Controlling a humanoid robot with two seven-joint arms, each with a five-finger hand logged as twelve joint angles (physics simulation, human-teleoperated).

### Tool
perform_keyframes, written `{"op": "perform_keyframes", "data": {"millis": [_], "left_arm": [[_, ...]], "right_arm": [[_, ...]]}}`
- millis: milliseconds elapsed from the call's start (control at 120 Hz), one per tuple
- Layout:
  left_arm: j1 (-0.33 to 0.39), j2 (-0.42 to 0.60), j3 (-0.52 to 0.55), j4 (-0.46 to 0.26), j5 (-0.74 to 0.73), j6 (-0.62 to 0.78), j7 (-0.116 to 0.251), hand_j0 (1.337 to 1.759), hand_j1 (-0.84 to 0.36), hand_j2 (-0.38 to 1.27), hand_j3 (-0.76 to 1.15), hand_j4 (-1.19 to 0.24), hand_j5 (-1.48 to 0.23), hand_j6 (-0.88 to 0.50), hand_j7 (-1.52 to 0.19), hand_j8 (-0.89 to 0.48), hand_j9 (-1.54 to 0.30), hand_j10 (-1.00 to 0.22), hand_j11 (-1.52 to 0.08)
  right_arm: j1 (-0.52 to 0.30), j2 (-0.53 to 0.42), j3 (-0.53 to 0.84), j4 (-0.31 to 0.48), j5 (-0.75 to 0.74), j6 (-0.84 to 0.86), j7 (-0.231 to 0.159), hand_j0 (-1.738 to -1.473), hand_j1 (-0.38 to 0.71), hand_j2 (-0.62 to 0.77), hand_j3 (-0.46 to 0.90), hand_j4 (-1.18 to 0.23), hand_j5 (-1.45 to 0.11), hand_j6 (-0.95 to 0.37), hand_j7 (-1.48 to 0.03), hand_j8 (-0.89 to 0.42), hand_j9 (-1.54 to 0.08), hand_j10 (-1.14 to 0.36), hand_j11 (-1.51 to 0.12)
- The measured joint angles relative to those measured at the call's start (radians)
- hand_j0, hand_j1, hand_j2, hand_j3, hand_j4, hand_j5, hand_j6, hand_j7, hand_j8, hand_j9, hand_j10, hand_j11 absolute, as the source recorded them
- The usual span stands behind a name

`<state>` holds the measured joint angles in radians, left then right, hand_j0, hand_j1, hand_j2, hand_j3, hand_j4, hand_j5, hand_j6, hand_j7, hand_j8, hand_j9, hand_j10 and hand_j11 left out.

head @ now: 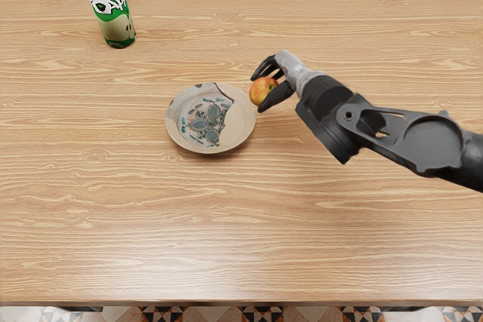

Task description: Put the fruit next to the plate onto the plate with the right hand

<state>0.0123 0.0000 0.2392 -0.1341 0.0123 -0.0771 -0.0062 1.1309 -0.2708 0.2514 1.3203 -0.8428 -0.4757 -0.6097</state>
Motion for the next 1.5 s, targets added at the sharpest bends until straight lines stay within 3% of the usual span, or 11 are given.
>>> {"op": "perform_keyframes", "data": {"millis": [142, 308, 625, 683, 817, 1000, 1158, 1317, 1400, 1500], "left_arm": [[0.0, 0.0, 0.0, 0.0, 0.0, 0.0, 0.0, 1.658, 0.06, 0.05, 0.0, -0.24, -0.32, -0.24, -0.32, -0.24, -0.32, -0.24, -0.32], [0.0, 0.0, 0.0, 0.0, 0.0, 0.0, 0.0, 1.658, 0.06, 0.05, 0.0, -0.24, -0.32, -0.24, -0.32, -0.24, -0.32, -0.24, -0.32], [0.0, 0.0, 0.0, 0.0, 0.0, 0.0, 0.0, 1.658, 0.06, 0.05, 0.0, -0.24, -0.32, -0.24, -0.32, -0.24, -0.32, -0.24, -0.32], [0.0, 0.0, 0.0, 0.0, 0.0, 0.0, 0.0, 1.658, 0.06, 0.05, 0.0, -0.24, -0.32, -0.24, -0.32, -0.24, -0.32, -0.24, -0.32], [0.0, 0.0, 0.0, 0.0, 0.0, 0.0, 0.0, 1.658, 0.06, 0.05, 0.0, -0.24, -0.32, -0.24, -0.32, -0.24, -0.32, -0.24, -0.32], [0.0, 0.0, 0.0, 0.0, 0.0, 0.0, 0.0, 1.658, 0.06, 0.05, 0.0, -0.24, -0.32, -0.24, -0.32, -0.24, -0.32, -0.24, -0.32], [-0.001, 0.0, 0.0, -0.003, 0.0, 0.0, 0.0, 1.658, 0.06, 0.05, 0.0, -0.24, -0.32, -0.24, -0.32, -0.24, -0.32, -0.24, -0.32], [0.006, 0.0, 0.001, -0.001, 0.0, 0.0, 0.0, 1.658, 0.06, 0.05, 0.0, -0.24, -0.32, -0.24, -0.32, -0.24, -0.32, -0.24, -0.32], [0.006, 0.0, 0.0, -0.001, 0.0, 0.0, 0.0, 1.658, 0.06, 0.05, 0.0, -0.24, -0.32, -0.24, -0.32, -0.24, -0.32, -0.24, -0.32], [0.006, 0.0, 0.0, -0.001, 0.0, 0.0, 0.0, 1.658, 0.06, 0.05, 0.0, -0.24, -0.32, -0.24, -0.32, -0.24, -0.32, -0.24, -0.32]], "right_arm": [[0.01, 0.081, -0.004, -0.071, -0.003, 0.0, -0.001, -1.656, 0.29, 0.37, 0.0, -0.68, -1.03, -0.41, -0.94, -0.32, -0.99, -0.55, -0.98], [0.012, 0.155, -0.015, -0.133, -0.01, -0.001, -0.001, -1.655, 0.27, 0.31, 0.0, -0.69, -1.0, -0.41, -0.94, -0.34, -0.98, -0.57, -0.96], [0.003, 0.247, -0.063, -0.195, -0.015, -0.003, -0.001, -1.654, 0.27, 0.3, 0.0, -0.68, -0.99, -0.42, -0.93, -0.34, -0.96, -0.57, -0.95], [0.003, 0.254, -0.065, -0.199, -0.017, -0.008, -0.001, -1.655, 0.23, 0.24, 0.0, -0.61, -0.87, -0.41, -0.83, -0.35, -0.86, -0.55, -0.84], [0.006, 0.245, -0.053, -0.193, -0.014, -0.015, -0.001, -1.657, -0.01, 0.12, 0.0, -0.35, -0.5, -0.24, -0.47, -0.21, -0.49, -0.32, -0.48], [0.012, 0.078, 0.077, -0.051, 0.037, 0.043, -0.001, -1.657, -0.18, 0.04, 0.0, -0.17, -0.24, -0.13, -0.23, -0.11, -0.23, -0.16, -0.23], [0.008, -0.123, 0.243, 0.0, 0.244, 0.359, -0.001, -1.658, -0.25, 0.02, 0.0, -0.1, -0.14, -0.08, -0.13, -0.08, -0.14, -0.09, -0.13], [-0.033, -0.35, 0.322, -0.039, 0.492, 0.763, -0.001, -1.658, -0.28, 0.0, 0.0, -0.07, -0.09, -0.06, -0.09, -0.06, -0.09, -0.06, -0.09], [-0.07, -0.418, 0.335, -0.115, 0.573, 0.94, -0.001, -1.658, -0.29, 0.0, 0.0, -0.06, -0.08, -0.05, -0.08, -0.05, -0.08, -0.06, -0.08], [-0.104, -0.464, 0.341, -0.191, 0.617, 1.031, -0.001, -1.658, -0.29, 0.0, 0.0, -0.05, -0.07, -0.05, -0.07, -0.05, -0.07, -0.05, -0.07]]}}
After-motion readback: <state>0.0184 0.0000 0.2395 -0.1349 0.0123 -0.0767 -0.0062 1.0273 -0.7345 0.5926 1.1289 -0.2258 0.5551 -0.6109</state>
